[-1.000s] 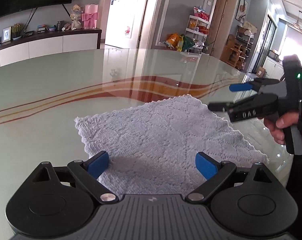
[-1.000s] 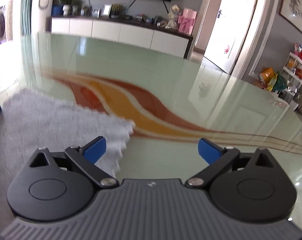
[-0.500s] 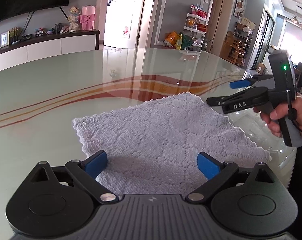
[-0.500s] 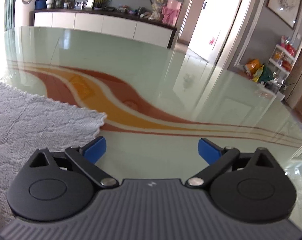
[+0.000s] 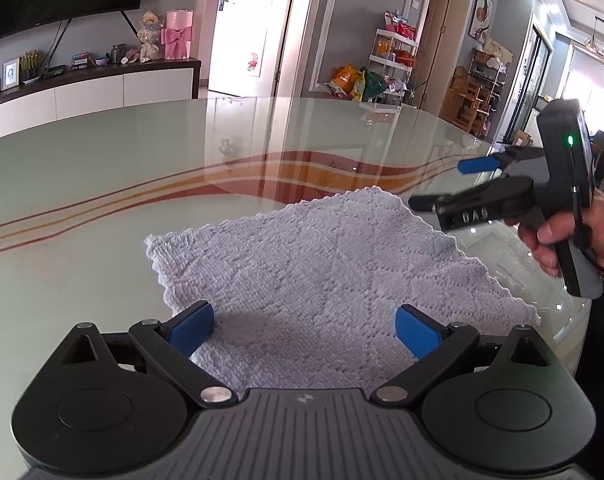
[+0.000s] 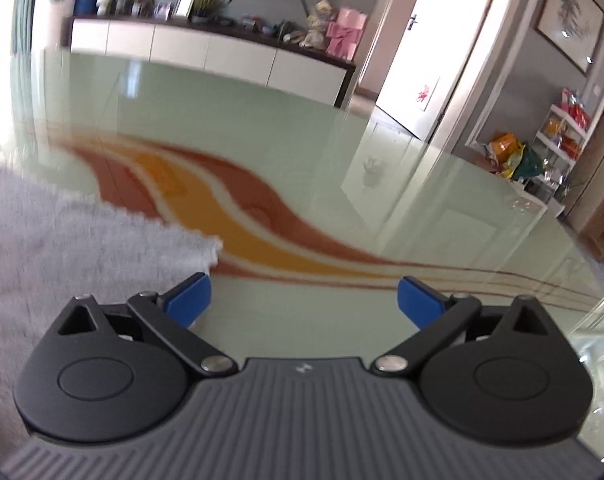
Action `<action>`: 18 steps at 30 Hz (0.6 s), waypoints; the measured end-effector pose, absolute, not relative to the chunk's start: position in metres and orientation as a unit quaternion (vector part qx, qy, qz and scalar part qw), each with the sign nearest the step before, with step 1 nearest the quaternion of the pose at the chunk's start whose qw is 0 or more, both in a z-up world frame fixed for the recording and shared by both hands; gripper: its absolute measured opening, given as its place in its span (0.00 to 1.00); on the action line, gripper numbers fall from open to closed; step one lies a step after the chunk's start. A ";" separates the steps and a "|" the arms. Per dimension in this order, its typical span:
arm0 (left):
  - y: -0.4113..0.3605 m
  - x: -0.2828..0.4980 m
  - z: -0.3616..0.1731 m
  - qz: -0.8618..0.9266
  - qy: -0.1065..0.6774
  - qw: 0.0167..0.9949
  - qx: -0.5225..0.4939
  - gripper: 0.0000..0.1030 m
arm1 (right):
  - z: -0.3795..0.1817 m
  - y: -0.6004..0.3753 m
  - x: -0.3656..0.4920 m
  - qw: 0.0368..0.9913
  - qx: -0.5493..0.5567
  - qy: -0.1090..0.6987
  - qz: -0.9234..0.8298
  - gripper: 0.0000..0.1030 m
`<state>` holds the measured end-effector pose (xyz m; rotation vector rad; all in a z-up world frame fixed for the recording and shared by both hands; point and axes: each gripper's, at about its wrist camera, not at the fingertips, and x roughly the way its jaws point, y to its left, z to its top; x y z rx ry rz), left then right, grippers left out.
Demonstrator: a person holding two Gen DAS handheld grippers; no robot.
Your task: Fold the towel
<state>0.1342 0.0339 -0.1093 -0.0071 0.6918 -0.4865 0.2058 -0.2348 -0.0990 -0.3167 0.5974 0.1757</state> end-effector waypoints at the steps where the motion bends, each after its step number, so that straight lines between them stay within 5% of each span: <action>1: 0.034 0.134 -0.109 -0.236 0.336 0.912 -0.003 0.96 | -0.097 -0.231 0.208 0.941 -0.146 0.289 0.096 0.99; 18: 0.032 0.134 -0.110 -0.235 0.336 0.912 -0.007 0.97 | -0.103 -0.245 0.220 0.947 -0.121 0.287 0.074 0.98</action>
